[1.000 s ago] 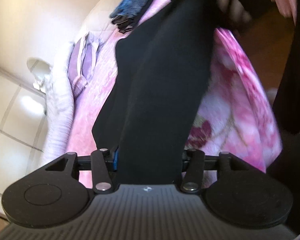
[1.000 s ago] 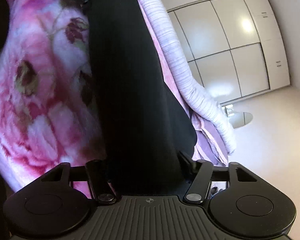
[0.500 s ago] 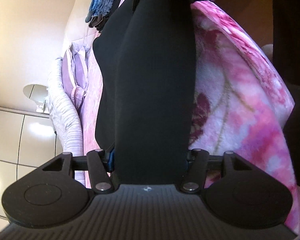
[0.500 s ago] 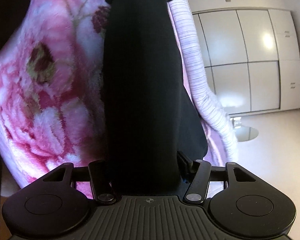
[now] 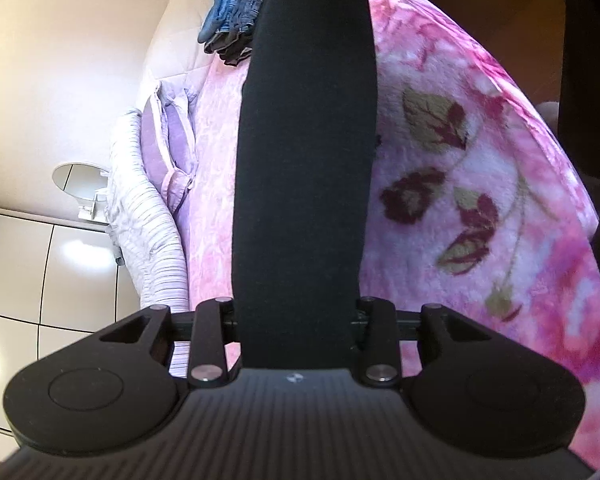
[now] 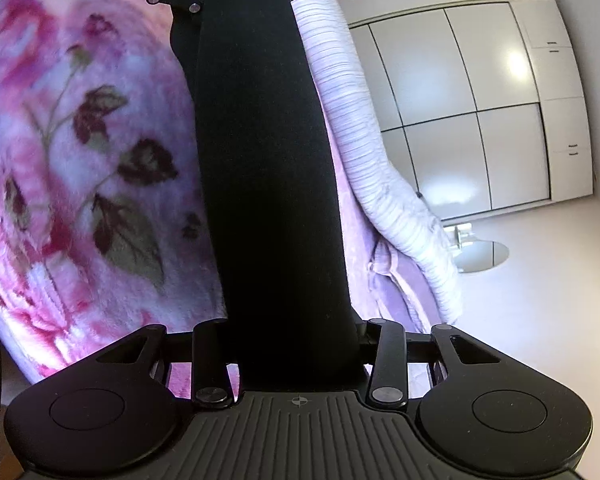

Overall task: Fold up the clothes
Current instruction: 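Lift the folded sweatshirt with both grippers and carry it toward the jeans stack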

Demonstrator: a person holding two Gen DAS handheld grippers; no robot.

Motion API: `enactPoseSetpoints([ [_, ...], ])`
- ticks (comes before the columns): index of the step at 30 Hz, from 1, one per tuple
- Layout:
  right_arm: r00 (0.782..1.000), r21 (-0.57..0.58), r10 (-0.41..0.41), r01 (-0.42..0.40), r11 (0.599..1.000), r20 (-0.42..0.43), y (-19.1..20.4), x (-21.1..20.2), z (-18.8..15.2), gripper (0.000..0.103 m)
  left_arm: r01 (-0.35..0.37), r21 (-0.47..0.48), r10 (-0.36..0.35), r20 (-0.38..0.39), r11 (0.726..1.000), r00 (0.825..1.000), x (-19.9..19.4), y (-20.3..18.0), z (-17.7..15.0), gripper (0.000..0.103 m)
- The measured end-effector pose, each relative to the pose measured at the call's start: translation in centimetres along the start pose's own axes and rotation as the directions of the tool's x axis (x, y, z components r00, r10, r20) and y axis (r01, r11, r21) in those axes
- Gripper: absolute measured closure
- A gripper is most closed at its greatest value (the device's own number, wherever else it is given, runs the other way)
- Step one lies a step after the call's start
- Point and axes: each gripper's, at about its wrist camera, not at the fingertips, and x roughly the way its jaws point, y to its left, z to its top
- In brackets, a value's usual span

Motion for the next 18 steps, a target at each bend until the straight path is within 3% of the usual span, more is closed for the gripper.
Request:
enactPoseSetpoints([
  [4,1.0,0.003,-0.006,0.006,1.0,0.002,-0.2,-1.4,0.1,0.063,0.005,0.009,-0.005,0.007,1.0,1.0,-1.3,0.5,0.1,0.07],
  [7,1.0,0.01,-0.016,0.016,1.0,-0.003,4.0,-7.9,-1.8,0.063,-0.005,0.012,0.005,0.013,1.0,1.0,-2.4,0.7,0.5,0.07],
  [9,1.0,0.02,-0.026,0.026,0.999,-0.007,4.4,-9.1,-1.6,0.063,-0.016,0.013,0.016,0.018,1.0,1.0,-3.3,1.1,1.0,0.071],
  [18,0.996,0.044,-0.085,0.086,0.995,-0.024,3.2,-13.1,-1.8,0.063,-0.072,0.04,0.07,0.059,0.997,0.996,-6.6,3.2,2.2,0.07],
])
